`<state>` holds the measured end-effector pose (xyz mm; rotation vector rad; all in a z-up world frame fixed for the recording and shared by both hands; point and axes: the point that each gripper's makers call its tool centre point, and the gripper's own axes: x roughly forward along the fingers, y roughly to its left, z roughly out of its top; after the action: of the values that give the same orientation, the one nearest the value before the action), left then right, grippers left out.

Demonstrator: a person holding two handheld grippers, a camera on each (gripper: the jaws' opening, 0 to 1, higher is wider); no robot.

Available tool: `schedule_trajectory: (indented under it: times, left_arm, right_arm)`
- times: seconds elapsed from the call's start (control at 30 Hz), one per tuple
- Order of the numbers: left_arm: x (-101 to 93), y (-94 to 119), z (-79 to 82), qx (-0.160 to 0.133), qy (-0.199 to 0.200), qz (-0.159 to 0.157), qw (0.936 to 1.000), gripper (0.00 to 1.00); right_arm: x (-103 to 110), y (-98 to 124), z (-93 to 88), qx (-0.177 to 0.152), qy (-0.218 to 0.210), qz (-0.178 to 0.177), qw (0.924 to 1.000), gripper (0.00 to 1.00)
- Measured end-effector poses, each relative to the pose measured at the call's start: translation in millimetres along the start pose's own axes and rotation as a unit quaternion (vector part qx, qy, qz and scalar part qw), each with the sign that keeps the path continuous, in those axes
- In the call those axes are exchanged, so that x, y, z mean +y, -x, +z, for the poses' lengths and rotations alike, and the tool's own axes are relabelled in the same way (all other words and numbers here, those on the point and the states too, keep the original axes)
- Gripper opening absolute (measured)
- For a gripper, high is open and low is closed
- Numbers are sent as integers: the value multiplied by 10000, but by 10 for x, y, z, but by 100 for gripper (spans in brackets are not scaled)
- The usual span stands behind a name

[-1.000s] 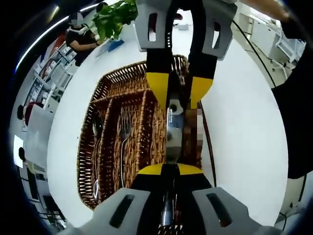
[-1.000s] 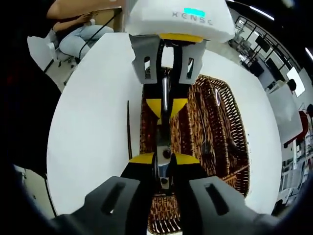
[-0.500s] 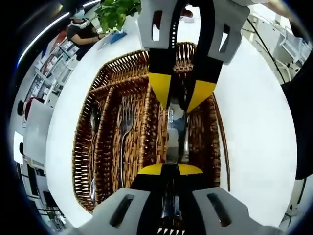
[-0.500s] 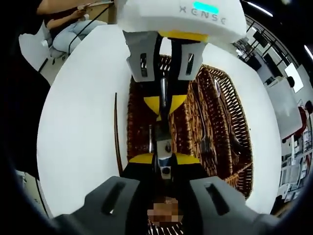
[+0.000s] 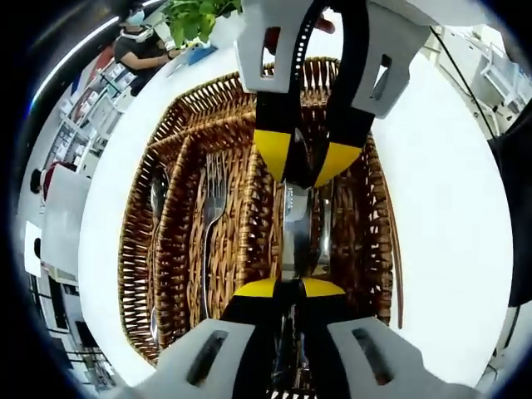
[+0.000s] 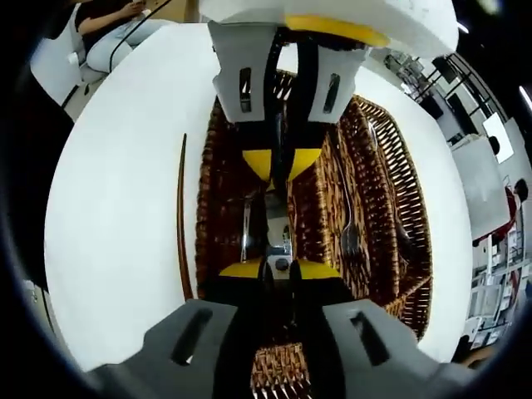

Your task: Arrange the knives, forks, and spoons in their matching storage slots by inserting each utensil handle-first until every utensil is classified and aligned in the correct compartment

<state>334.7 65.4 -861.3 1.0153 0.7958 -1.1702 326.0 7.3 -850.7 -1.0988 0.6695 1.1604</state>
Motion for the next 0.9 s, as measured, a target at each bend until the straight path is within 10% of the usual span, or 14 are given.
schedule_trajectory:
  times: [0.47, 0.9]
  left_arm:
    - [-10, -12, 15, 76, -66, 114, 9999, 9]
    - [-39, 181, 42, -149, 209, 156, 9995, 17]
  right_arm:
    - [66, 4, -129, 270, 486, -17, 9985, 9]
    - [-14, 246, -27, -237, -236, -399, 9986, 12]
